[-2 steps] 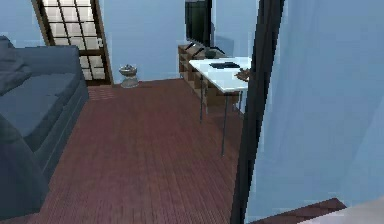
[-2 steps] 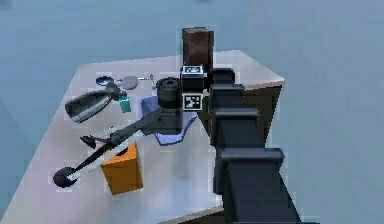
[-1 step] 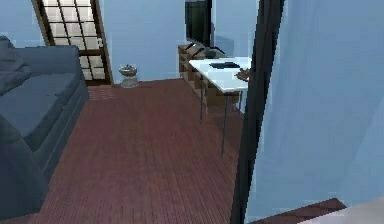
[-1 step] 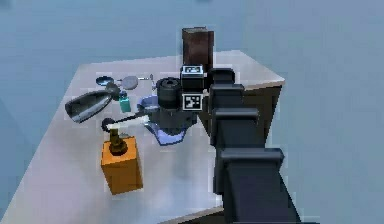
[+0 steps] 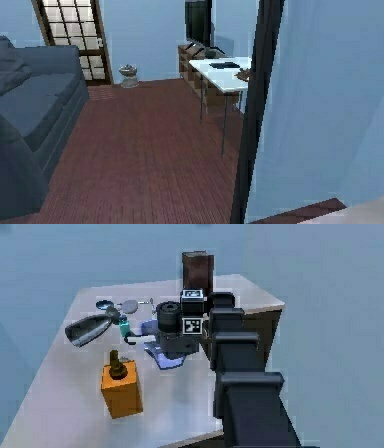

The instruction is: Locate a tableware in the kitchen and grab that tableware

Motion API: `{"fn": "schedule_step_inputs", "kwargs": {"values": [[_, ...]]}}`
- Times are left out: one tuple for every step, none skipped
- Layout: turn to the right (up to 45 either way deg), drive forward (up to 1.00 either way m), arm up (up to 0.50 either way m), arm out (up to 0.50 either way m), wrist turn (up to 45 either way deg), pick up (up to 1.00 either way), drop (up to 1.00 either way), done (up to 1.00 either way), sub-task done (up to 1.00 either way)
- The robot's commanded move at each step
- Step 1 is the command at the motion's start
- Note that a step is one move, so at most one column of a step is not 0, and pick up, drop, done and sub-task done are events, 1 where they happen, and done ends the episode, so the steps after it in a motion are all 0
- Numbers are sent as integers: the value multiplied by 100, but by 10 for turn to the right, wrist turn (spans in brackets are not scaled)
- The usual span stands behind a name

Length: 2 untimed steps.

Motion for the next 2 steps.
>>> {"fn": "schedule_step_inputs", "kwargs": {"values": [[0, 0, 0, 0, 0, 100, 0, 0, 0], [0, 0, 0, 0, 0, 0, 0, 100, 0]]}}
